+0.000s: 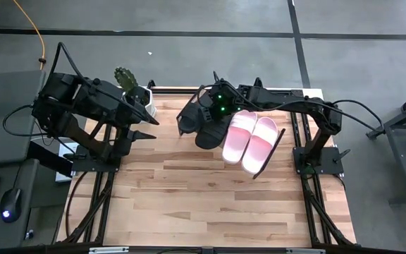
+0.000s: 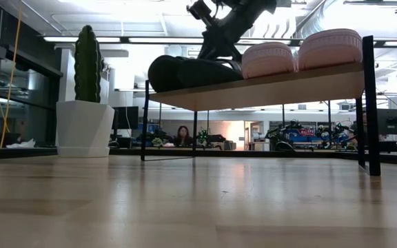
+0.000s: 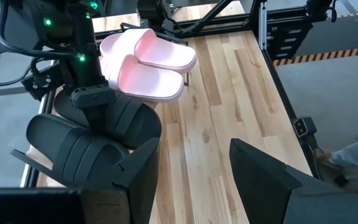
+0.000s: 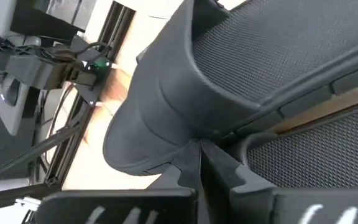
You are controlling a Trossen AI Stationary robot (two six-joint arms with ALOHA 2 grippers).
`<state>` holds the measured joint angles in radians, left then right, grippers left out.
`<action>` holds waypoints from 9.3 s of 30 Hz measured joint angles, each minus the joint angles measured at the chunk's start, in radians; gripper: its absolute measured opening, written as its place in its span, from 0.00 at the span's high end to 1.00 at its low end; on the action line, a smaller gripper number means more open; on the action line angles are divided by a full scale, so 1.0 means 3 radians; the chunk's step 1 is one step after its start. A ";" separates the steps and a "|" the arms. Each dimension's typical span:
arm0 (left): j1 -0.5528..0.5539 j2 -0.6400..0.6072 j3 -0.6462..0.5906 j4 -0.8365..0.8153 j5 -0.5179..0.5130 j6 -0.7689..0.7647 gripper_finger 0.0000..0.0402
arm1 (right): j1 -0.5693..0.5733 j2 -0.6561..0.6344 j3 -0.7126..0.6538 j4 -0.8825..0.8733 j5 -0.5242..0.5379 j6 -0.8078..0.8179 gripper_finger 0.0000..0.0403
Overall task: Pick and place slides into the shelf
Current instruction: Put the black slipper on the shelf, then return to Home Position
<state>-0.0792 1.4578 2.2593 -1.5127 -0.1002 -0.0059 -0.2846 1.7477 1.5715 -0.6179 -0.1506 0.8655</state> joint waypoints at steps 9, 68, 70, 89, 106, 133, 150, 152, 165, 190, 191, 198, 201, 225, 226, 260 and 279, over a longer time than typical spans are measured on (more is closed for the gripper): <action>0.0000 0.0000 0.0000 0.0001 0.0004 0.0001 0.54 | -0.0008 0.0019 0.0006 -0.0112 0.0041 -0.0008 1.00; 0.0001 0.0001 0.0000 0.0027 0.0008 -0.0011 0.54 | -0.0157 0.0137 0.0066 0.0644 -0.0052 0.0112 1.00; 0.0001 0.0002 0.0000 0.0028 0.0008 -0.0008 0.54 | -0.0165 0.0192 0.0078 0.0578 -0.0081 0.0095 1.00; 0.0000 0.0003 0.0000 0.0036 0.0010 -0.0009 0.54 | -0.0148 0.0264 0.0095 0.0851 -0.0146 0.0145 1.00; 0.0003 -0.0092 0.0000 0.0115 -0.0219 0.0090 0.54 | 0.0062 0.0251 0.1798 0.0763 0.0005 -0.0919 1.00; 0.0242 -0.1502 -0.1680 0.1414 -0.0270 -0.0369 0.54 | 0.1286 -0.1730 0.0470 0.1063 0.1842 -0.1671 1.00; 0.0242 -0.2797 -0.3816 0.3259 -0.0213 -0.0787 0.54 | 0.1728 -0.2717 -0.1683 0.3604 0.1724 -0.2136 1.00; 0.0242 -0.2846 -0.3910 0.3364 -0.0213 -0.0791 0.54 | 0.1744 -0.2820 -0.1912 0.3912 0.1723 -0.2176 1.00; 0.0242 -0.3115 -0.4397 0.3539 -0.0214 -0.0990 0.54 | 0.1749 -0.3191 -0.3189 0.5242 0.1782 -0.2039 1.00; 0.0242 -0.4012 -0.5337 0.3564 -0.0131 -0.1389 0.97 | 0.1750 -0.3260 -0.3773 0.5657 0.1865 -0.1777 1.00; 0.0242 -0.4020 -0.5337 0.3563 -0.0129 -0.1366 0.96 | 0.1750 -0.3259 -0.3773 0.5651 0.1851 -0.1778 1.00; 0.0242 -0.4053 -0.5336 0.3565 -0.0128 -0.1142 0.99 | 0.1750 -0.3258 -0.3773 0.5505 0.1726 -0.1918 1.00; 0.0242 -0.4067 -0.5337 0.3557 -0.0128 -0.1070 0.99 | 0.1750 -0.3259 -0.3773 0.5501 0.1730 -0.1928 1.00; 0.0241 -0.4835 -0.6508 0.4328 -0.0071 -0.1493 1.00 | 0.1750 -0.3255 -0.3773 0.5328 0.1727 -0.1689 1.00; 0.0242 -0.4815 -0.6569 0.4474 -0.0056 -0.1490 1.00 | 0.1750 -0.3257 -0.3773 0.5319 0.1726 -0.1682 1.00; 0.0242 -0.4809 -0.7501 0.5847 -0.0068 -0.1653 1.00 | 0.1750 -0.3259 -0.3940 0.5352 0.1731 -0.1959 1.00; 0.0241 -0.4809 -0.7501 0.5821 0.0010 -0.1774 1.00 | 0.1757 -0.3607 -0.5208 0.7284 0.1613 -0.2720 1.00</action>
<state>-0.0070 0.0151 0.0090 0.2337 -0.0971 -0.5381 0.2424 0.6657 0.0090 1.5673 0.3334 0.0496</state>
